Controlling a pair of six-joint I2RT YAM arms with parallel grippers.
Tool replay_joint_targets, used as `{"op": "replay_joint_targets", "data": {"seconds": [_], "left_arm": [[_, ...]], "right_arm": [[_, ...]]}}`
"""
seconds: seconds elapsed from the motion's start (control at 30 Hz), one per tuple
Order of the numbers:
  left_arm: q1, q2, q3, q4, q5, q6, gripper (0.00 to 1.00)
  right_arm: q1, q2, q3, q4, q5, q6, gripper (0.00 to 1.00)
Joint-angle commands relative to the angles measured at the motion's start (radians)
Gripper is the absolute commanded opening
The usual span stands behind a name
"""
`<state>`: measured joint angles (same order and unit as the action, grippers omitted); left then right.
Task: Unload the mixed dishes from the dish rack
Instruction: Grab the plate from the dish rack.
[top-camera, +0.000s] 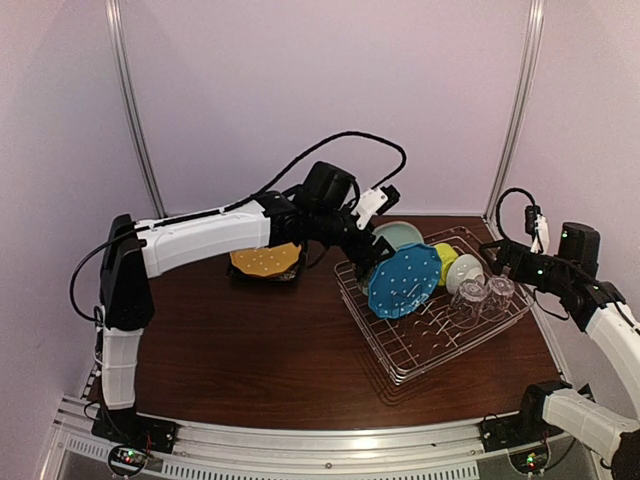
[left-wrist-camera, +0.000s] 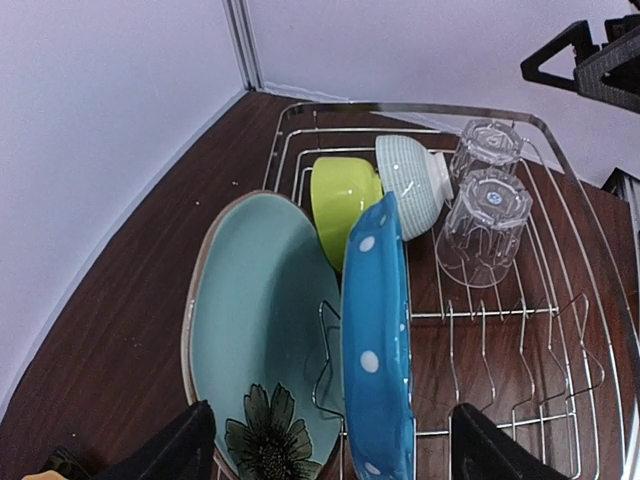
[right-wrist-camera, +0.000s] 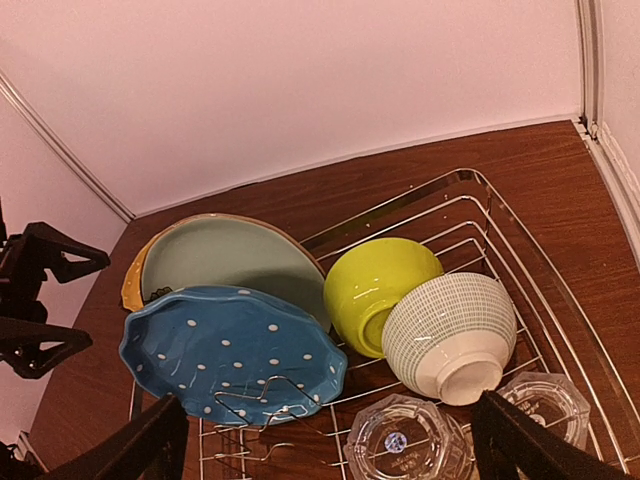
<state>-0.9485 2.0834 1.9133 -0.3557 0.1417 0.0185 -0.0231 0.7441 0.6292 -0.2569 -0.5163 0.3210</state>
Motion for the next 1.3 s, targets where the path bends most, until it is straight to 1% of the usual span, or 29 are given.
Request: {"op": "replay_joint_targets", "data": {"seconds": [0.0, 0.13, 0.3, 0.6, 0.67, 0.7, 0.9, 1.27], "left_arm": [[-0.002, 0.048, 0.064, -0.04, 0.005, 0.023, 0.81], [-0.006, 0.097, 0.1, -0.064, 0.008, 0.025, 0.77], [-0.007, 0.143, 0.144, -0.089, 0.019, 0.02, 0.7], [-0.007, 0.195, 0.177, -0.089, 0.044, -0.015, 0.57], [-0.006, 0.205, 0.184, -0.088, 0.045, -0.015, 0.52], [-0.007, 0.209, 0.188, -0.089, 0.047, -0.038, 0.49], [-0.01, 0.252, 0.225, -0.104, 0.05, -0.084, 0.41], [-0.022, 0.287, 0.267, -0.116, 0.029, -0.159, 0.17]], "right_arm": [[-0.001, -0.01, -0.016, 0.016, -0.004, -0.003, 1.0], [-0.002, -0.007, -0.015, 0.019, -0.004, -0.003, 1.0], [-0.002, -0.002, -0.012, 0.019, 0.001, -0.005, 1.0], [-0.002, 0.003, -0.011, 0.023, 0.002, 0.0, 1.0], [-0.001, 0.003, -0.01, 0.023, 0.004, -0.002, 1.0], [-0.001, 0.003, -0.009, 0.024, 0.004, -0.001, 1.0], [-0.002, 0.002, -0.009, 0.024, 0.006, 0.003, 1.0], [-0.001, -0.003, -0.008, 0.021, 0.011, 0.006, 1.0]]}}
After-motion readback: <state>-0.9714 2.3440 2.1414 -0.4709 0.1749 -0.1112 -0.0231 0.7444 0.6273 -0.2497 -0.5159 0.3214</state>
